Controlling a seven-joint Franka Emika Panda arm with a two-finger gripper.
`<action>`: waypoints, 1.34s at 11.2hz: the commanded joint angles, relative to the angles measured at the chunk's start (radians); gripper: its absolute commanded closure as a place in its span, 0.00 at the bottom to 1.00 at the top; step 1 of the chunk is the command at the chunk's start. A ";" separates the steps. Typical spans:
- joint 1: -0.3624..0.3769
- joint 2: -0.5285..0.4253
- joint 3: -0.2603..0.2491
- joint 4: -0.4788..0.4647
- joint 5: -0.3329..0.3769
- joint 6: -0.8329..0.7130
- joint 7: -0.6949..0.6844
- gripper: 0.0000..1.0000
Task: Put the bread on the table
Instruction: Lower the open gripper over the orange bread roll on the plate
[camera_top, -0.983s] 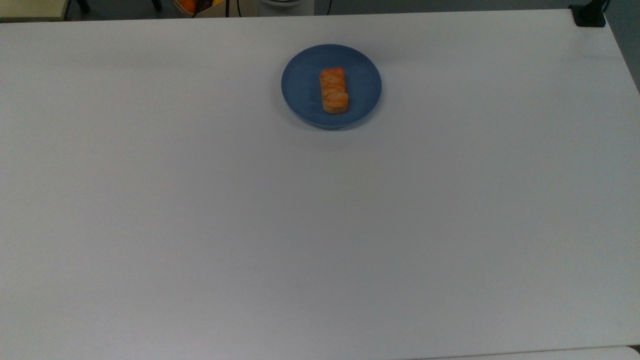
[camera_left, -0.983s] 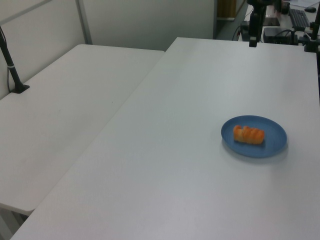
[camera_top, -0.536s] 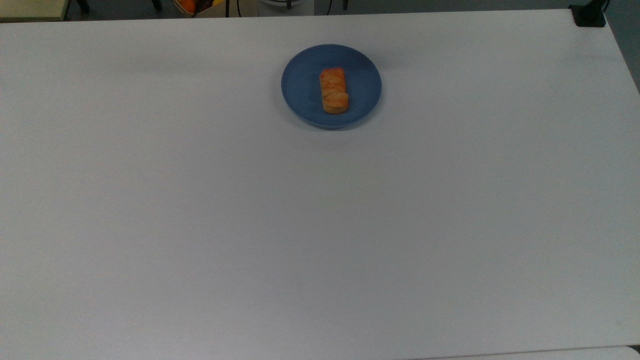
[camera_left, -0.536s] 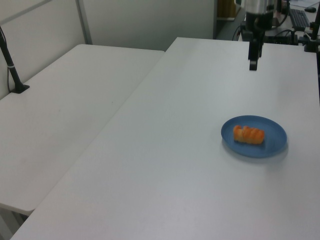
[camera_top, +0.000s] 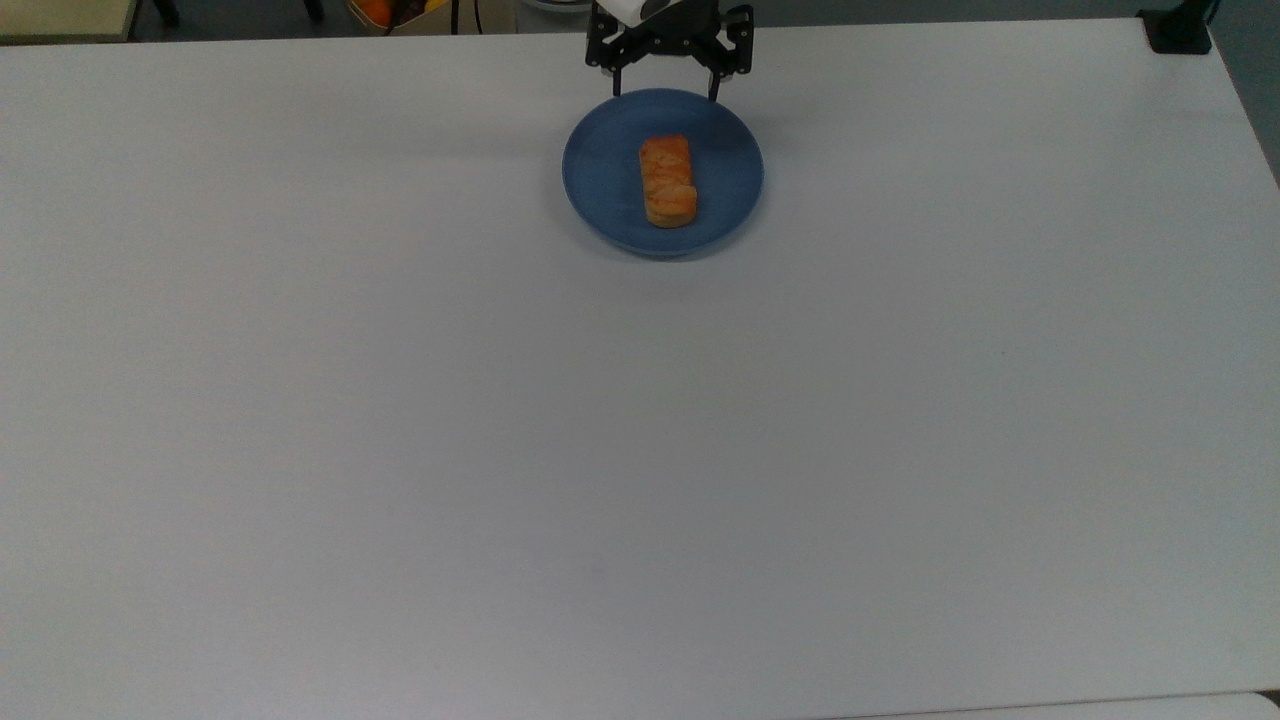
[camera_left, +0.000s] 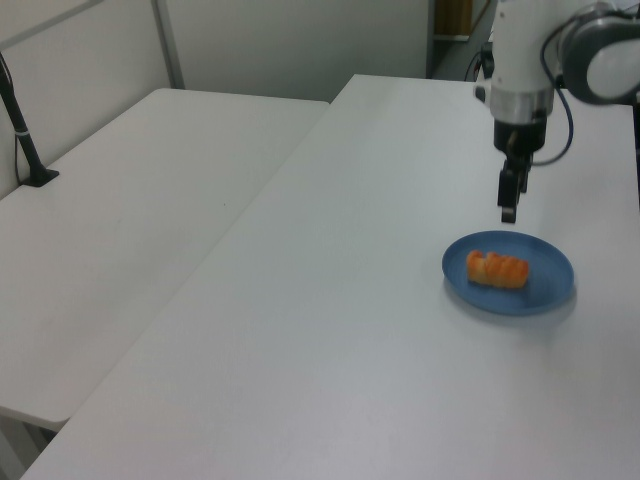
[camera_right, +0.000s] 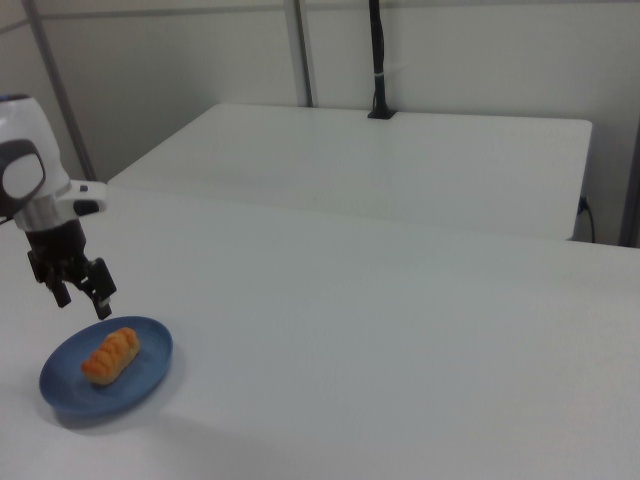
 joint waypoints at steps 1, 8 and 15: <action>0.032 0.029 -0.014 -0.099 -0.004 0.141 0.059 0.00; 0.019 0.151 -0.014 -0.120 -0.074 0.238 0.059 0.00; 0.029 0.171 -0.014 -0.116 -0.076 0.244 0.059 0.52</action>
